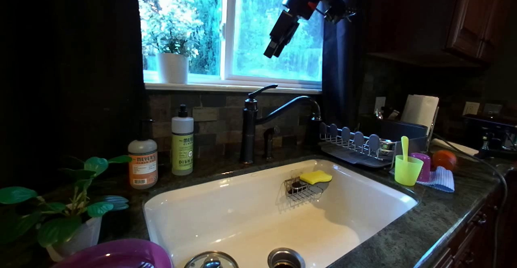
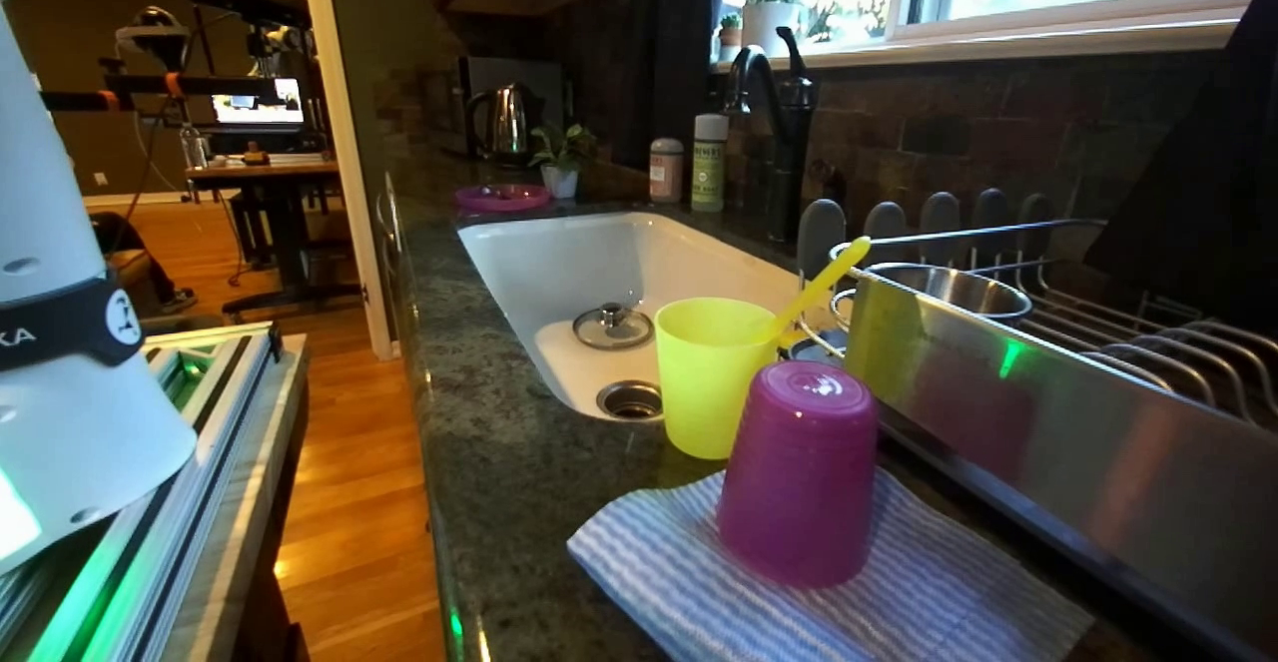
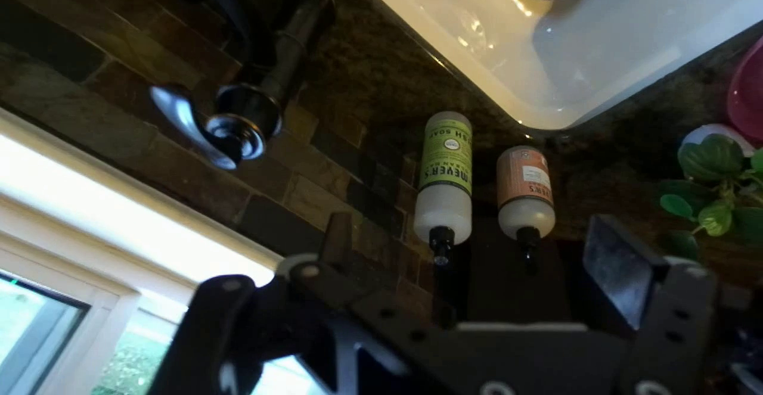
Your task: Put the bottle, which is on the right, on the windowsill
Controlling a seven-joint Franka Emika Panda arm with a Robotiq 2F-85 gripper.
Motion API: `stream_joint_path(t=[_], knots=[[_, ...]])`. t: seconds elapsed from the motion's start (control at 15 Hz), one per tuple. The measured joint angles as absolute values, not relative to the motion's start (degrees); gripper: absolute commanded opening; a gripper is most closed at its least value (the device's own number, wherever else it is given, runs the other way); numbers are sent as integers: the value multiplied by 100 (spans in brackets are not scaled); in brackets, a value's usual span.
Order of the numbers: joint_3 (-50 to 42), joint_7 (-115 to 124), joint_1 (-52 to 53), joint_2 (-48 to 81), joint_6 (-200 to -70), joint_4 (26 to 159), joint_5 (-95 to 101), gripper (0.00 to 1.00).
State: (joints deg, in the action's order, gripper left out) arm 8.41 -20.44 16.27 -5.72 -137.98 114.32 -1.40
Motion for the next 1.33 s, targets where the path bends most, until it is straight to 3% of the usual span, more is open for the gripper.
stream_joint_path(t=[0.4,1.33], knots=[[1332,-1775,1661,450,-13854,10561,70,100],[1331,-1775,1652,509,-13852,10463,71,100]])
